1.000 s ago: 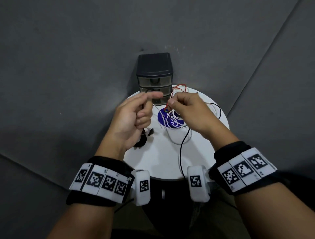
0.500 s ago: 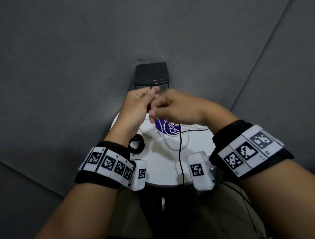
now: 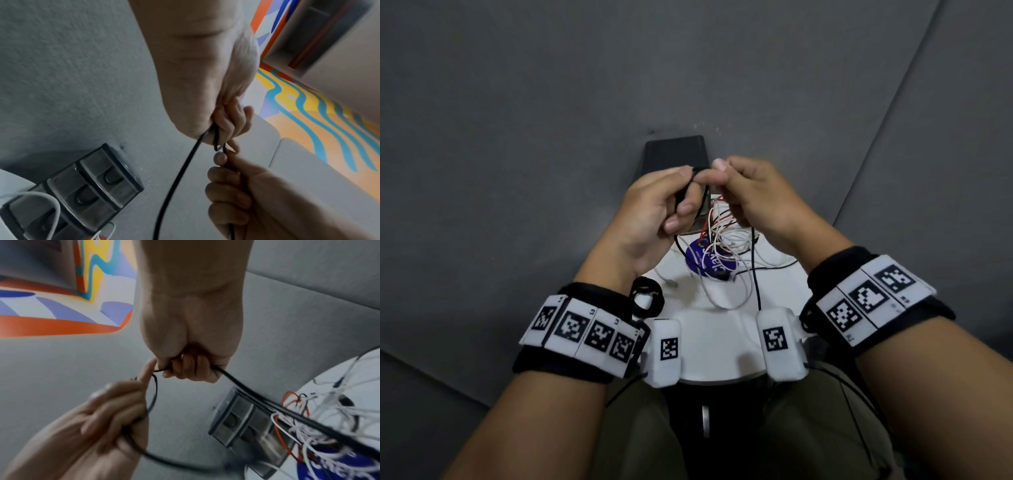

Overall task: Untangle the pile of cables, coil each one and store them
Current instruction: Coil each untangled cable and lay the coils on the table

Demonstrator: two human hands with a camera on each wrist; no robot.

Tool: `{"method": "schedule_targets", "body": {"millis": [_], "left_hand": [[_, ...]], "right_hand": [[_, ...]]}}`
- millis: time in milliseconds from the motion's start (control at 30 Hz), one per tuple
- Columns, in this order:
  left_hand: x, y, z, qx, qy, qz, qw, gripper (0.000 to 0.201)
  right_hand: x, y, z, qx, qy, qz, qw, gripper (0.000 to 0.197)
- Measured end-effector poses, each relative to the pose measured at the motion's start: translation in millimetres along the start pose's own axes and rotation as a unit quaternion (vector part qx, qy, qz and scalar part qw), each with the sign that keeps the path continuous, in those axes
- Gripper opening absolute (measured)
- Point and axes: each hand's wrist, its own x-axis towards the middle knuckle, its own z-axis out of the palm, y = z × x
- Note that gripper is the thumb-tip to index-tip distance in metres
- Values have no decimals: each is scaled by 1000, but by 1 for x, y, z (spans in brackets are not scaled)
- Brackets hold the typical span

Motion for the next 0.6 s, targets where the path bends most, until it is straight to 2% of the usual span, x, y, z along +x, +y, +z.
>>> {"method": "schedule_targets", "body": {"millis": [67,167,300,400,500,600], "left_hand": [[-1,5,2,-49,35,16,998,41],[2,4,1,-91,74,30,993,36],[10,-10,-5,-90,118,46,988,30],[18,-14,-8,-6,159,63,985,21],[23,-15,-13,145,175,63,972,25],[18,-17,-18,216,158,55,962,27]], "right_hand": [[-6,4,5,21,-51,15,998,34],[-13,9,12,-6,-145,48,988,32],[-10,3,24,-61,-193,87,975,29],[-11,-2,28,-156,-253,75,952,31],[-11,-17,26,-171,-284,38,943,28],[4,-29,18,-124,-212,-41,969,27]]}}
